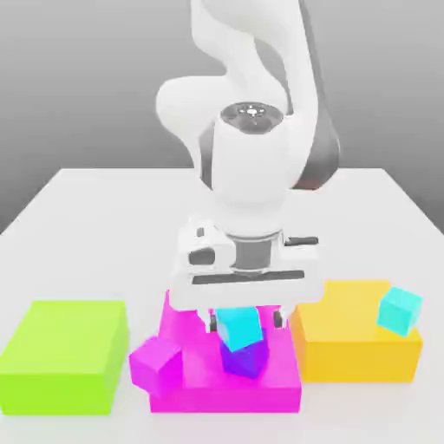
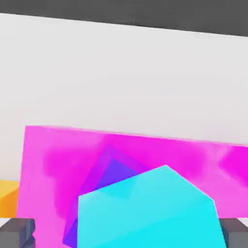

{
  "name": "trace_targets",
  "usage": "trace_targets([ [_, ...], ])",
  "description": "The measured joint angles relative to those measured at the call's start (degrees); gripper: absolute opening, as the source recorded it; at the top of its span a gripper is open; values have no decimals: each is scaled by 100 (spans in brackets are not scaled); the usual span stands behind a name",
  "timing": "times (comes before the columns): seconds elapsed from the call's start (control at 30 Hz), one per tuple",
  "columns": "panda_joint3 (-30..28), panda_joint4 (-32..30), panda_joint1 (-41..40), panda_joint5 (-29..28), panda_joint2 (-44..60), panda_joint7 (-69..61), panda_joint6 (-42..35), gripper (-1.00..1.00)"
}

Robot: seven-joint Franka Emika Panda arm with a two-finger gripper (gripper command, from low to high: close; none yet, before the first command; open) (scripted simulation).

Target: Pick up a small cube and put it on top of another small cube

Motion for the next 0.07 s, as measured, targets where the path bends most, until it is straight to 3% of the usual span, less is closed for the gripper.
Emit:
trace_targets([
  [0.07,-4,53,6,19,-389,-14,-442,100],
])
